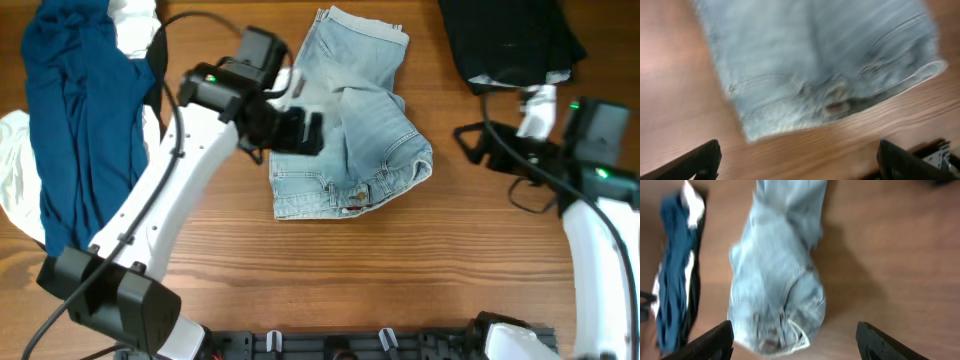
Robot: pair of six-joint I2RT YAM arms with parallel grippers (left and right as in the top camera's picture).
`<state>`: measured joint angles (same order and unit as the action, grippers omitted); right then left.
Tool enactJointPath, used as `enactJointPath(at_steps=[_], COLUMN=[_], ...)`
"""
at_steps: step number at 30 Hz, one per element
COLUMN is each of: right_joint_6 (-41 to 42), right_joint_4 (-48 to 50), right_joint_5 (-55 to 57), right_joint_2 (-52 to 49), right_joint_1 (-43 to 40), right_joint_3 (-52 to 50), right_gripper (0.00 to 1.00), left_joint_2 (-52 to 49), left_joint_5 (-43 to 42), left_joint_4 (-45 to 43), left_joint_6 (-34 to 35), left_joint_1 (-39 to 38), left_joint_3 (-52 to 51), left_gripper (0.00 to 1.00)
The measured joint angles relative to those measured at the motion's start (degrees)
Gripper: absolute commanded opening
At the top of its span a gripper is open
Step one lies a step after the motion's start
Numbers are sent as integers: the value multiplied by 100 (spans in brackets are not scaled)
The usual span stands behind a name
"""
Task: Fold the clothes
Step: 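Grasp the shorts' waistband with both grippers at either side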
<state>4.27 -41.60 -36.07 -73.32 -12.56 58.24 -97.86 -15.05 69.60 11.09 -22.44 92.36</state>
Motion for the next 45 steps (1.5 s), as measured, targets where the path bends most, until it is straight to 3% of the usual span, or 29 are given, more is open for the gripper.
enactJointPath(at_steps=[4,11,32,45], right_joint_6=[-160,-136,146,175], right_joint_4=[-223,-254,485,481], right_joint_5=[210,1248,1429,1429], right_joint_2=[-518,-763,-1419,-1423], right_joint_1=[584,1034,1552,1552], right_joint_3=[0,0,0,0], right_gripper=[84,86,71,66], left_joint_2=[-17,-61,-72,-321], left_joint_5=[7,4,-291,-343], left_joint_4=[-4,-872,-2778,-3447], left_joint_6=[175,564,686,732], left_joint_1=[153,192,297,-162], left_joint_3=[-595,-2144,-3703,-3674], left_gripper=[100,100,95,64])
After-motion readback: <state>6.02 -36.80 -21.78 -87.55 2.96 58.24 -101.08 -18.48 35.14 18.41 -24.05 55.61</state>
